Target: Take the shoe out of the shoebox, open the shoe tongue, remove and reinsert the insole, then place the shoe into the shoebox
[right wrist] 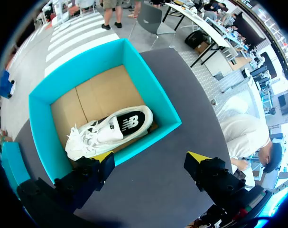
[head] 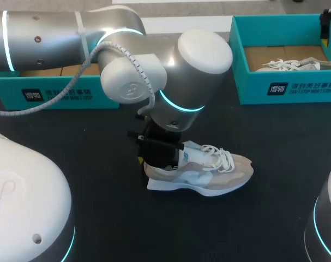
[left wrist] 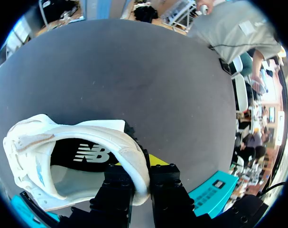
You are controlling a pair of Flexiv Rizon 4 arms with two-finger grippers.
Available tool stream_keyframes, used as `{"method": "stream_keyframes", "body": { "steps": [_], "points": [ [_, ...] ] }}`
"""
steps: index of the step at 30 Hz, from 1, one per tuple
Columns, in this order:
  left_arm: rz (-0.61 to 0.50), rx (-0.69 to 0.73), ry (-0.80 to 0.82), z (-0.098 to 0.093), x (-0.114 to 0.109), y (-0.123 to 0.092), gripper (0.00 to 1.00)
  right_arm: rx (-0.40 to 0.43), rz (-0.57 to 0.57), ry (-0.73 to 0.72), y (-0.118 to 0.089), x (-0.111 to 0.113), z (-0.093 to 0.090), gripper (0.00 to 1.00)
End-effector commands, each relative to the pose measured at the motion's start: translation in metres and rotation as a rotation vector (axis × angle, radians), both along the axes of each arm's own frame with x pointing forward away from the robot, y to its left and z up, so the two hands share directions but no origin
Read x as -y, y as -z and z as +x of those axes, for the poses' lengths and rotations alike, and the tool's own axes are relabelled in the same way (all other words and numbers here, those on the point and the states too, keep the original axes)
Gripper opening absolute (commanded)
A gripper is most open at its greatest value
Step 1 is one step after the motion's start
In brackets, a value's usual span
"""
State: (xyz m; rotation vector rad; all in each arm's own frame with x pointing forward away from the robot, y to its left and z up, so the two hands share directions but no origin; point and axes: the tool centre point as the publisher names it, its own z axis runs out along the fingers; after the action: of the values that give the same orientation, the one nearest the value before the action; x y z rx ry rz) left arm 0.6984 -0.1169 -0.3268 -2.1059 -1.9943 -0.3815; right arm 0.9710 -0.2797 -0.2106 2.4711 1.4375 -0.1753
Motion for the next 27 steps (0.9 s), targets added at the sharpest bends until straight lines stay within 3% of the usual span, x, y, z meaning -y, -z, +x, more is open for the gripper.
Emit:
{"method": "stream_keyframes", "body": {
  "steps": [1, 16, 18, 22, 24, 27],
  "points": [
    [-0.019, 0.010, -0.032, 0.002, -0.006, 0.008, 0.00, 0.000, 0.001, 0.000, 0.000, 0.000, 0.001, 1.00],
    [0.016, -0.027, -0.092, 0.008, -0.014, 0.040, 0.00, 0.000, 0.001, 0.000, 0.000, 0.000, 0.001, 1.00],
    [0.010, -0.039, -0.100, 0.008, -0.015, 0.042, 0.28, 0.000, 0.001, 0.000, 0.000, 0.000, 0.001, 1.00],
    [0.012, -0.060, -0.110, 0.006, -0.018, 0.048, 0.46, 0.000, 0.001, 0.000, 0.000, 0.000, 0.001, 1.00],
    [-0.016, -0.085, -0.121, 0.004, -0.021, 0.048, 0.96, 0.000, 0.001, 0.000, 0.000, 0.000, 0.001, 1.00],
    [-0.081, -0.096, -0.120, 0.002, -0.023, 0.034, 1.00, 0.000, 0.001, 0.000, 0.000, 0.000, 0.001, 1.00]
  ]
}}
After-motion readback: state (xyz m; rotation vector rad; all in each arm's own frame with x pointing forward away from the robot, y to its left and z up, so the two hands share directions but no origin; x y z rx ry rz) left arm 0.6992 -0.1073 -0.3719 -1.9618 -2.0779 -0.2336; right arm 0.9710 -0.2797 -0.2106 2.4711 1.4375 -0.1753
